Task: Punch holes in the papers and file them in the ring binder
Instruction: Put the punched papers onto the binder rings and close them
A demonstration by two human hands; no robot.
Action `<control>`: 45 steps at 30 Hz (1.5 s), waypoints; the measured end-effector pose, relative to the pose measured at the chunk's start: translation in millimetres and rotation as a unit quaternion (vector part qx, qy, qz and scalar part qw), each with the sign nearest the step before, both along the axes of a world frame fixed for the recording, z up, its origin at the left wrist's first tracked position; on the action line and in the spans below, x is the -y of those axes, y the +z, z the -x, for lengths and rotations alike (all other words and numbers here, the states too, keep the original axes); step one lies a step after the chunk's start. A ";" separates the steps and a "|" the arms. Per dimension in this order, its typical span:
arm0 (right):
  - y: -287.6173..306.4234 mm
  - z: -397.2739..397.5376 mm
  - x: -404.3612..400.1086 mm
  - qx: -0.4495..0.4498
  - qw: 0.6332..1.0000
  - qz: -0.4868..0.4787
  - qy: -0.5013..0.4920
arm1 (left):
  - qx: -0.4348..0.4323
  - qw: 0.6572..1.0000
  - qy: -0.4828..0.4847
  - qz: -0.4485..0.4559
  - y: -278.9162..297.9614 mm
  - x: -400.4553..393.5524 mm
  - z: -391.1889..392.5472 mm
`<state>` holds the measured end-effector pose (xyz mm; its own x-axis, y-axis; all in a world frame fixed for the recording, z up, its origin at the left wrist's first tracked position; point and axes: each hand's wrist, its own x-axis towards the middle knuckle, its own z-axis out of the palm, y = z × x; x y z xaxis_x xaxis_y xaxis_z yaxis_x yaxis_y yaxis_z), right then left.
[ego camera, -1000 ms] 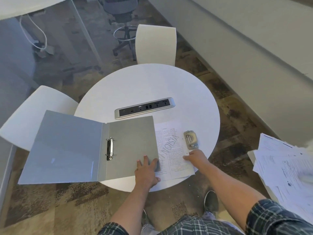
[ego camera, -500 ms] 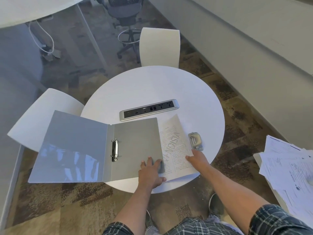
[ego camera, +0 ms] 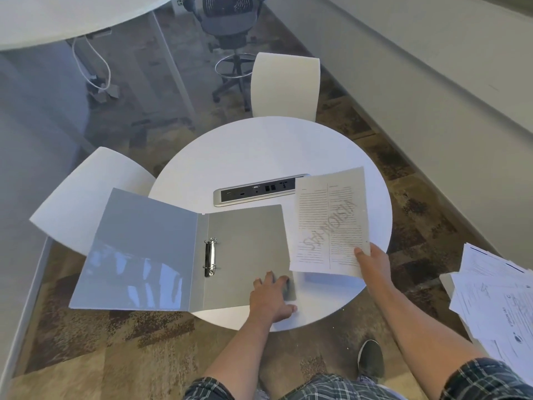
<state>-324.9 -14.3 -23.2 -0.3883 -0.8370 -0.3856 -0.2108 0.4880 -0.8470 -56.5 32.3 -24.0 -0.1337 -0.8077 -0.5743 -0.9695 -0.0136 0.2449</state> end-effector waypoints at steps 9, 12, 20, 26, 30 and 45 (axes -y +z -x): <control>1.8 -27.1 3.1 0.062 0.996 0.000 0.057 | -0.070 0.996 -0.059 0.000 -2.0 -9.0 21.2; 3.4 -39.9 7.3 0.046 0.994 -0.028 0.094 | -0.152 0.987 -0.045 -0.017 -3.5 -10.4 25.8; -5.4 -66.5 11.9 -0.032 0.974 -0.138 0.178 | -0.440 0.838 0.316 -0.069 -4.3 -11.3 -0.6; -9.0 -75.4 14.5 -0.101 0.949 -0.186 0.233 | -0.453 0.725 0.516 -0.055 -4.3 -3.7 -35.3; -11.9 -78.3 17.1 -0.135 0.934 -0.202 0.263 | -0.464 0.706 0.532 -0.049 -1.2 -3.0 -48.2; -17.2 -77.7 1.9 -0.313 0.832 -0.050 0.455 | -0.387 0.809 0.442 0.022 1.4 15.1 -44.4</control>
